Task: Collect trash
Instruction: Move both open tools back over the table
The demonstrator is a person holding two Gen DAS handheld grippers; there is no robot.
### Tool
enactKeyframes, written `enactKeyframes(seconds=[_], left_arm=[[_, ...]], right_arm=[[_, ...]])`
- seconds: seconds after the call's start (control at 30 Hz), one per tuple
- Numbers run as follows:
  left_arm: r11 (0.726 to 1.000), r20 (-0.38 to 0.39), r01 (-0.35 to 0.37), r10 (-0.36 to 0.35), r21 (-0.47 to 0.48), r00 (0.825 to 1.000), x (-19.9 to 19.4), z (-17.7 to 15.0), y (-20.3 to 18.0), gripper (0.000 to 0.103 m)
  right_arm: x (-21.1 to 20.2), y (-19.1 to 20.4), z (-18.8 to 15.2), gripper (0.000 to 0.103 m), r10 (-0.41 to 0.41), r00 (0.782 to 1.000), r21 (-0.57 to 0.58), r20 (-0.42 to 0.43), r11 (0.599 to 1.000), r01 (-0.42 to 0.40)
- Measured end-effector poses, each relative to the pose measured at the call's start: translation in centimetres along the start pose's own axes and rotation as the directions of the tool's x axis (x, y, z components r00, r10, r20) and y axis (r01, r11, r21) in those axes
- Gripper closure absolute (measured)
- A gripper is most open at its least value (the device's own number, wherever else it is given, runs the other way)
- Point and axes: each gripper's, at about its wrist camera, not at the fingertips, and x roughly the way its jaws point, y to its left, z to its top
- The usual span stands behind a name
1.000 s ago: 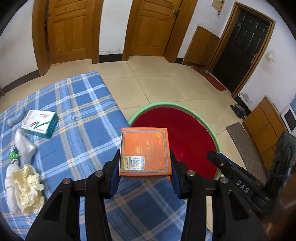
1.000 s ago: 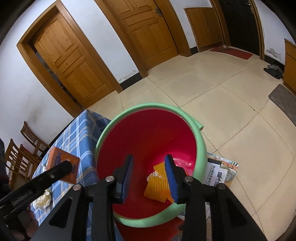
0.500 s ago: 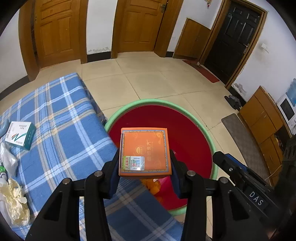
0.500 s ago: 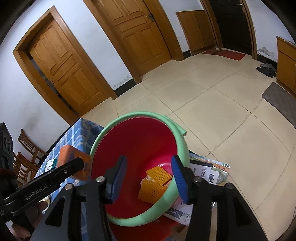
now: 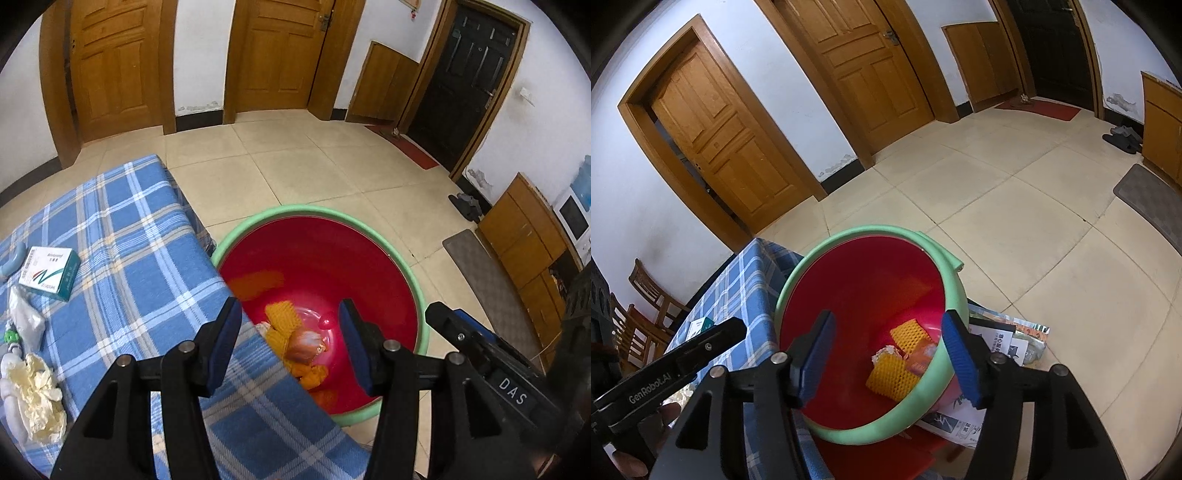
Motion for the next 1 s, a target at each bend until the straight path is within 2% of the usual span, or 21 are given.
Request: enactKeyframes(seconds=[0.37,0.6,1.0], left_arm=[[0.997,0.025,-0.040,0.042,-0.070,0.999,-3.2,-1.5,2.7,0.048],[0.988,0.056,-0.093,0.100,-0.120,0.993,-5.8,-2.6,5.3,0.048],[0.952,0.082,-0.171,0.198,-0.255,0.977,-9.9,-5.2,12.3,0.048]], right_arm=[[-1.3,2.0,-0.3,0.039,0.034,0.999,-0.038,0.002,0.999,-0.034],[-2.1,3.8,-0.9,0.038,0.052,0.999,-0.065,0.005,0.997,-0.051],[-3.0,7.0,-2.0,0.037,0.062,0.998,-0.111,0.000,0.992,-0.062]])
